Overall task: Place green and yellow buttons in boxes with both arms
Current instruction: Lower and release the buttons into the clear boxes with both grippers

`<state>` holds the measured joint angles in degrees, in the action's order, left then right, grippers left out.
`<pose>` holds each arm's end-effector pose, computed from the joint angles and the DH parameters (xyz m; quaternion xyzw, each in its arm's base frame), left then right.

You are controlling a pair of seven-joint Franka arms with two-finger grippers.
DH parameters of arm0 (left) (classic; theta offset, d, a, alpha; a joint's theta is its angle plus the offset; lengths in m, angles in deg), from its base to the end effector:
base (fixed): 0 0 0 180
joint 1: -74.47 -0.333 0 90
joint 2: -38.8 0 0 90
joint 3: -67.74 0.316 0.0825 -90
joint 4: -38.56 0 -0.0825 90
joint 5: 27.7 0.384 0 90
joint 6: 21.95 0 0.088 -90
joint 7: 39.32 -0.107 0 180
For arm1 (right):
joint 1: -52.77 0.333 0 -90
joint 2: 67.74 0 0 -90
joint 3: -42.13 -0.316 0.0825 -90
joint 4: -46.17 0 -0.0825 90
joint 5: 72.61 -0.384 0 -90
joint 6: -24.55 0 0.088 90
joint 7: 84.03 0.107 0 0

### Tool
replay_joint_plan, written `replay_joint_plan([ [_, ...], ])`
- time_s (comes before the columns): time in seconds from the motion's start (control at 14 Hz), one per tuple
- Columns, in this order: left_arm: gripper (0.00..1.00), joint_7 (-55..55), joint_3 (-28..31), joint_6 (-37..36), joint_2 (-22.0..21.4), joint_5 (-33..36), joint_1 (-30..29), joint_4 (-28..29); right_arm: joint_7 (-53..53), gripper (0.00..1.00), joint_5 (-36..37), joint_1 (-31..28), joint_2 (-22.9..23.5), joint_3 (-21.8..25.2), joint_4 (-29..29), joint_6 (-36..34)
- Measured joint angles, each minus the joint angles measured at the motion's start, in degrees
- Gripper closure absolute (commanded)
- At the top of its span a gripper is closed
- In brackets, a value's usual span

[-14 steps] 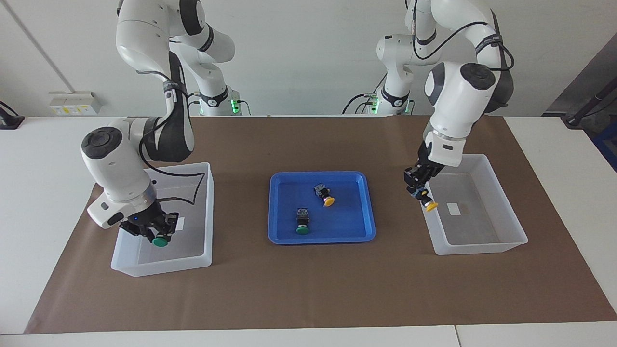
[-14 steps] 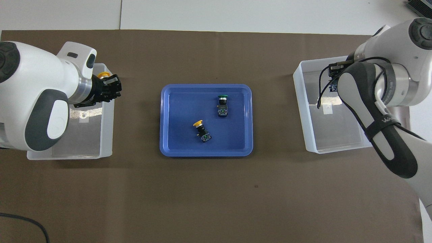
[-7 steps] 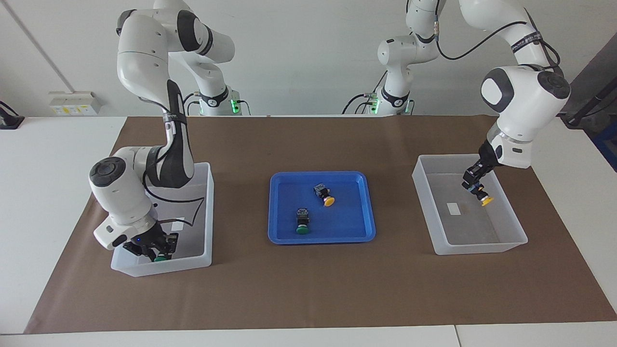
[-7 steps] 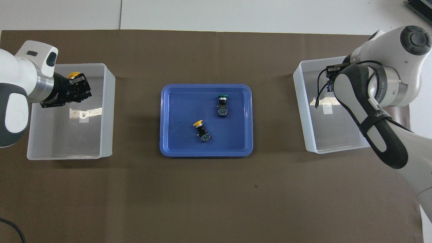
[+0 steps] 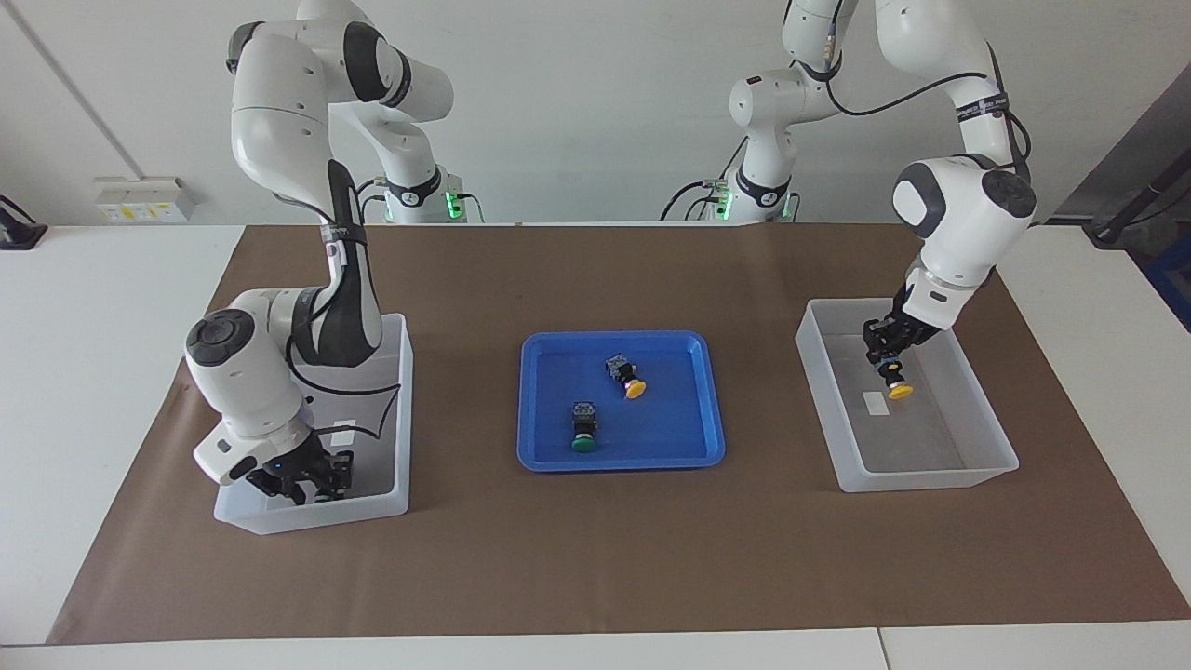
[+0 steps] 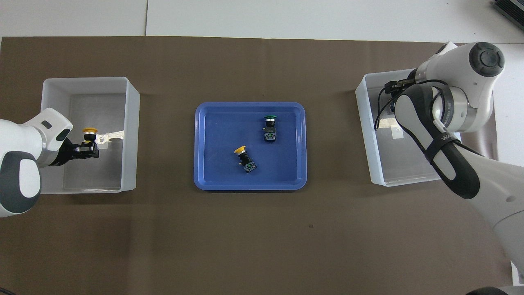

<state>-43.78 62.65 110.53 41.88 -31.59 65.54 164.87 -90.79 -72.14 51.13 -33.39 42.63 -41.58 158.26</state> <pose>0.5410 0.0352 0.3622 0.9991 0.0170 0.0290 0.0260 0.7228 -0.0261 0.3261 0.9939 0.0436 0.1004 0.0134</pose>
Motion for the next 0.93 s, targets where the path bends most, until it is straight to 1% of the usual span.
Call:
replay_joint_plan([
  [0.07,0.91,-0.8,0.0,0.8,0.7,0.0,0.0,0.2,0.0,0.0,0.0,0.1,-1.1,0.0,0.1,-0.7],
  [0.14,0.7,-1.4,0.0,1.3,1.4,0.0,0.0,0.2,0.0,0.0,0.0,0.1,-2.5,0.0,0.1,-2.0],
  [0.21,0.15,-1.9,0.0,1.7,1.9,0.0,0.0,0.2,0.0,0.0,0.0,0.2,-4.3,0.0,0.2,-3.7],
  [0.29,0.0,-2.3,0.0,1.8,2.1,0.0,0.0,0.2,0.0,0.0,-0.1,0.3,-6.1,0.0,0.2,-5.8],
  [0.5,0.0,-2.6,-0.1,1.9,2.1,0.0,0.1,-0.3,2.3,0.0,-0.2,1.1,-11.4,-0.1,0.3,-13.1],
  [0.64,0.0,-2.6,-0.1,0.8,1.9,0.0,0.3,-2.0,4.7,0.0,-0.2,2.0,-14.6,-0.1,0.3,-17.5],
  [0.71,0.0,-2.4,-0.2,-2.0,1.7,0.0,0.4,-4.1,6.3,0.0,-0.2,2.5,-16.0,-0.1,0.3,-19.4],
  [0.93,0.0,1.9,-0.5,-13.8,1.1,-0.1,1.4,-13.6,9.3,0.0,-0.2,4.2,-20.6,-0.1,0.2,-24.6],
])
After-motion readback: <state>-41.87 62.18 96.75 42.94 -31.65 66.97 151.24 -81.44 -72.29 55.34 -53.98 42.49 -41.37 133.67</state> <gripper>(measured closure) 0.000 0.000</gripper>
